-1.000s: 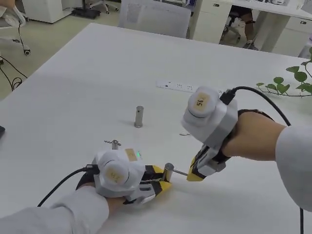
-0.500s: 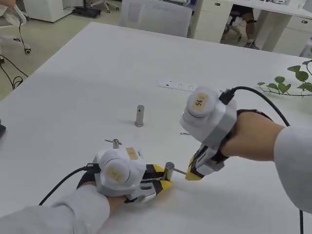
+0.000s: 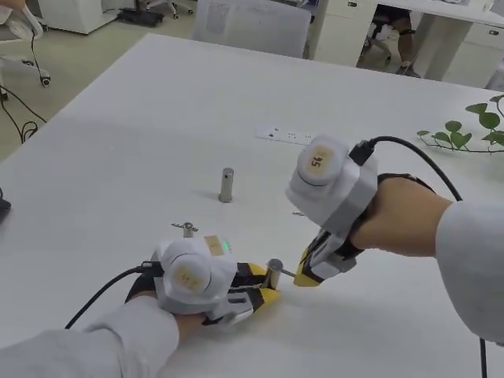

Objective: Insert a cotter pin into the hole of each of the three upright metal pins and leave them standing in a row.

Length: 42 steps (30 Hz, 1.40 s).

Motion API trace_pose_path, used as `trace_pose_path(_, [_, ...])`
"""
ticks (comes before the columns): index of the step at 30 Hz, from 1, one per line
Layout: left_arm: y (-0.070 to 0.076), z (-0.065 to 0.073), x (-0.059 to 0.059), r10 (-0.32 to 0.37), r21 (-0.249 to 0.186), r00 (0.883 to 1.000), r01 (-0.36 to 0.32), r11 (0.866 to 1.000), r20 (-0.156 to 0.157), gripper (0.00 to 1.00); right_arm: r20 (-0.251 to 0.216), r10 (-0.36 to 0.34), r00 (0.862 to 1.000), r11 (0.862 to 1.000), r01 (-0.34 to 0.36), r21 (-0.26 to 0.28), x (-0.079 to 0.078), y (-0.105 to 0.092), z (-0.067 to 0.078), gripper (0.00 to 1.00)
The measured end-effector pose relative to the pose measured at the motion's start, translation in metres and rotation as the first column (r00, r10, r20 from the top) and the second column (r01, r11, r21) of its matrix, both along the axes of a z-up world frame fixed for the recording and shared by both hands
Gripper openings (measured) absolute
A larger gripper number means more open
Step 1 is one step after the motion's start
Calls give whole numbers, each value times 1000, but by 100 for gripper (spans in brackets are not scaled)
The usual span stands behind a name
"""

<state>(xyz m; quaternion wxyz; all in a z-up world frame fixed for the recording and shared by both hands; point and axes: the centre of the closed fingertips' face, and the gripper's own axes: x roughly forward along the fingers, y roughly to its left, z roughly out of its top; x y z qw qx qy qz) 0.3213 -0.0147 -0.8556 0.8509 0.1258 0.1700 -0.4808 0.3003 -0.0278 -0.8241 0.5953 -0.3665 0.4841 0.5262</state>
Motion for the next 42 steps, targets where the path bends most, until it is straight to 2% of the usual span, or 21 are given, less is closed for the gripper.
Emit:
trace_pose_path(33, [0, 0, -1, 3, -2, 1000, -3, 1000, -2, 10, 3, 24, 1000, 1000, -24, 10, 4, 15, 2, 4])
trace_pose_path(42, [0, 0, 0, 3, -4, 1000, -3, 1000, -2, 10, -10, 40, 999, 999, -40, 24, 0, 14, 2, 10])
